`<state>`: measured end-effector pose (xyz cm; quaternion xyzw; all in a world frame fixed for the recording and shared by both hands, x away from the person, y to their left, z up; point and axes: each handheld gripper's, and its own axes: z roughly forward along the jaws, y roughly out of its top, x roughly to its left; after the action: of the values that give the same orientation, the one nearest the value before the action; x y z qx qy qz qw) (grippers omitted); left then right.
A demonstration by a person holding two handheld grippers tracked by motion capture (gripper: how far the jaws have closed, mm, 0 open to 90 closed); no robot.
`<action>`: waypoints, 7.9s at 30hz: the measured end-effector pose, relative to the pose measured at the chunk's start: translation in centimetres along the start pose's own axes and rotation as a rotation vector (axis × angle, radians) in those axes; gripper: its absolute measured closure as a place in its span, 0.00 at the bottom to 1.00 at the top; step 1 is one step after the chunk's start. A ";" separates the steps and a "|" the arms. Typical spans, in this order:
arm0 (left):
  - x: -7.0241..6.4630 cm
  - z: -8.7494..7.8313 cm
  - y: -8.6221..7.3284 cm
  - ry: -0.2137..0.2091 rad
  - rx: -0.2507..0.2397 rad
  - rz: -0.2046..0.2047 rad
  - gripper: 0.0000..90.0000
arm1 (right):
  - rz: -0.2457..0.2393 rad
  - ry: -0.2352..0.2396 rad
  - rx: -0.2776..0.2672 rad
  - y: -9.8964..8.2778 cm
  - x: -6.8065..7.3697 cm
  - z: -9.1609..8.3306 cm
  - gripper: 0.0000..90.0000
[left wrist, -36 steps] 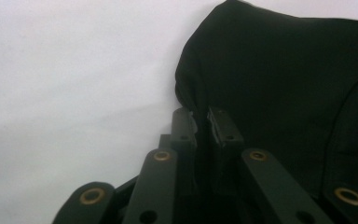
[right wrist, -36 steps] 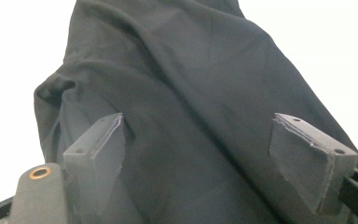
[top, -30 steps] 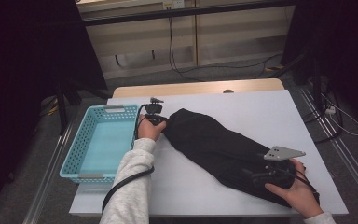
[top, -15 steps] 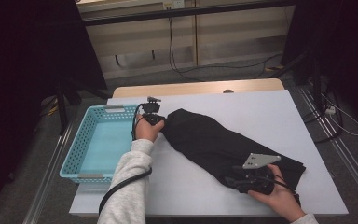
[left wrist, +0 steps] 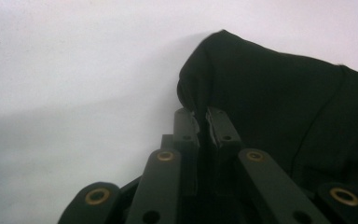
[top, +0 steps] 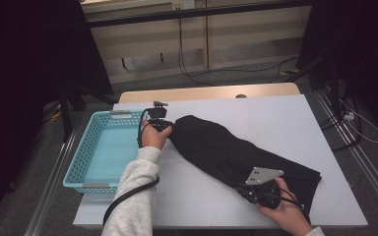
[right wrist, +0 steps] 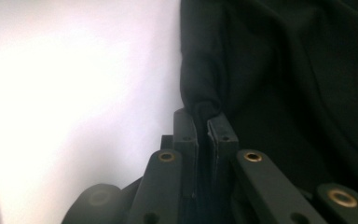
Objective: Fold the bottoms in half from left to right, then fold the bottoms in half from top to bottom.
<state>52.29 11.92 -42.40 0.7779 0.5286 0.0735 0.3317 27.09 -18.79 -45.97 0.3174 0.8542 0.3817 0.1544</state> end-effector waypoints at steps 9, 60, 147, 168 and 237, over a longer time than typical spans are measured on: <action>-0.1 1.3 -0.6 0.031 0.006 0.043 0.70 | -0.033 0.064 0.025 -0.6 0.6 -0.6 0.82; 0.6 2.1 -0.9 0.041 -0.026 0.054 0.95 | 0.379 -0.376 -0.035 -5.5 -12.2 -5.3 0.98; 1.1 1.7 -0.3 0.037 -0.024 0.091 0.67 | 0.244 -0.173 -0.065 -3.8 -5.3 -4.9 0.63; 1.8 2.0 -0.9 0.018 0.074 0.176 0.14 | 0.331 -0.240 -0.132 -4.2 -7.1 -5.1 0.33; -5.3 -3.2 1.2 -0.153 0.060 0.191 0.94 | 0.316 -0.195 -0.113 -4.1 -6.7 -4.9 0.21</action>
<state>49.43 8.47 -37.97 0.8377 0.4272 0.0295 0.3389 27.89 -27.98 -45.68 0.4741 0.7517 0.4161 0.1924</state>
